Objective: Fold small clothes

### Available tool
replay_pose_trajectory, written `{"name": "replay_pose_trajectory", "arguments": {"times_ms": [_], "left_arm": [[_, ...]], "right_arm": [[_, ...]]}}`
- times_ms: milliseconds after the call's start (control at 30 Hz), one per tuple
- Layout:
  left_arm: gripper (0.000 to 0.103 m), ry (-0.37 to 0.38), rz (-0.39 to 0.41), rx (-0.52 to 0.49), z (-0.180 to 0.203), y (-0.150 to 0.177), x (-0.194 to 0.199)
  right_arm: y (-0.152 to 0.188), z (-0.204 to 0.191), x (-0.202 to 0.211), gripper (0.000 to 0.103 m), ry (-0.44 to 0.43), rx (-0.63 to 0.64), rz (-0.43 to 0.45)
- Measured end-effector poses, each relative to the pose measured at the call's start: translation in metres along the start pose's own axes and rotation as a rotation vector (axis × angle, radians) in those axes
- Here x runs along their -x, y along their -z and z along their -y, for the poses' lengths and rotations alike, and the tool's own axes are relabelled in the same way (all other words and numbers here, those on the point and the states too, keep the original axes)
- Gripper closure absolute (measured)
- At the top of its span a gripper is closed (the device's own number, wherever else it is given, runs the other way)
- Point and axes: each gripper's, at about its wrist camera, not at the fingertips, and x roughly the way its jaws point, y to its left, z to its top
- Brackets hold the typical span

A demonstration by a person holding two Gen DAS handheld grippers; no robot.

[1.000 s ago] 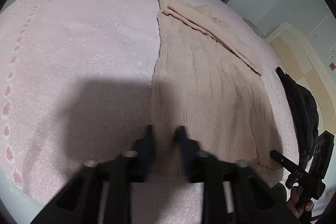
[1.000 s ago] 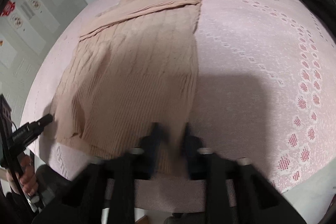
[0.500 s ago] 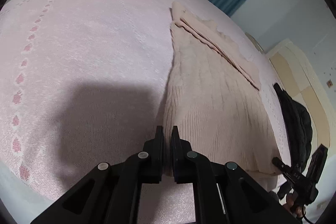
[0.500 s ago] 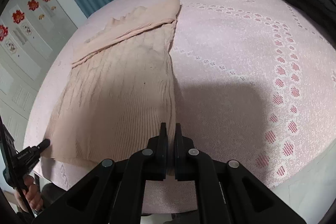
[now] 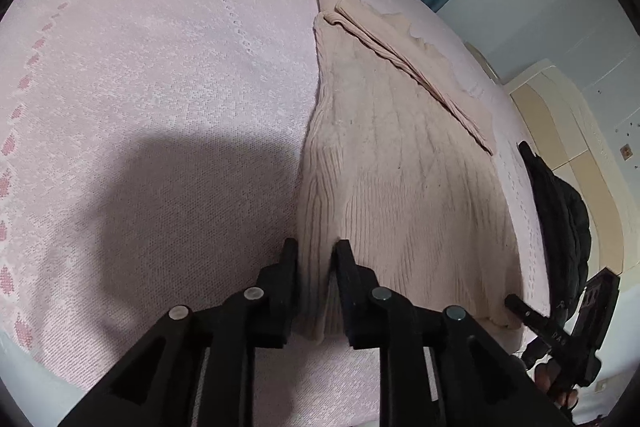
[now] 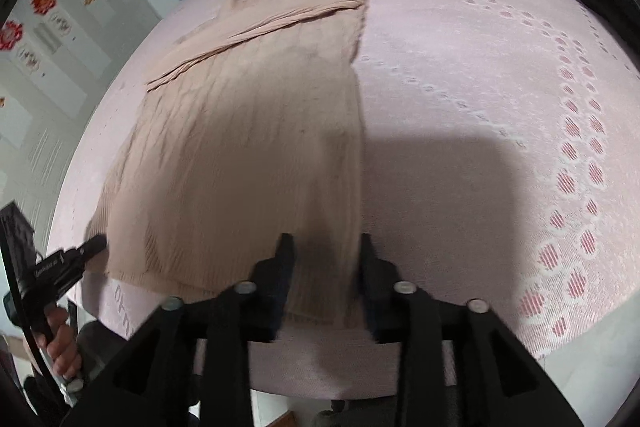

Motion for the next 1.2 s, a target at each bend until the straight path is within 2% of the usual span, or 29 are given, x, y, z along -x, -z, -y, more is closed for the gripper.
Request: {"name": "replay_pose_trajectory", "arguments": {"times_ms": [100, 133, 167, 200, 333, 567, 800, 900, 1200], "left_arm": [[0.085, 0.016, 0.005, 0.027, -0.003, -0.001, 0.0], [0.086, 0.023, 0.006, 0.037, -0.005, -0.001, 0.0], [0.092, 0.024, 0.01, 0.049, -0.007, -0.001, 0.001], [0.095, 0.035, 0.009, 0.064, -0.011, -0.001, 0.001], [0.096, 0.09, 0.022, 0.103, -0.018, 0.0, 0.008], [0.097, 0.11, 0.045, 0.092, -0.009, 0.004, 0.027], [0.097, 0.104, 0.048, 0.021, 0.012, 0.011, 0.048], [0.097, 0.094, 0.051, -0.01, 0.016, 0.015, 0.057], [0.097, 0.102, 0.071, -0.017, 0.02, 0.032, 0.084]], "right_arm": [[-0.001, -0.004, -0.002, 0.069, 0.016, 0.014, -0.008], [-0.001, -0.004, -0.002, 0.072, 0.018, 0.017, -0.008], [-0.001, -0.004, -0.002, 0.09, 0.01, 0.022, -0.012], [-0.002, -0.005, -0.005, 0.098, -0.013, 0.024, -0.027], [-0.006, 0.003, 0.002, 0.098, -0.073, -0.001, -0.005], [-0.004, 0.014, 0.027, 0.099, -0.107, -0.033, 0.044], [-0.001, 0.026, 0.053, 0.099, -0.178, -0.096, 0.087], [-0.003, 0.027, 0.066, 0.099, -0.181, -0.091, 0.107], [0.015, 0.024, 0.106, 0.099, -0.205, -0.072, 0.156]]}}
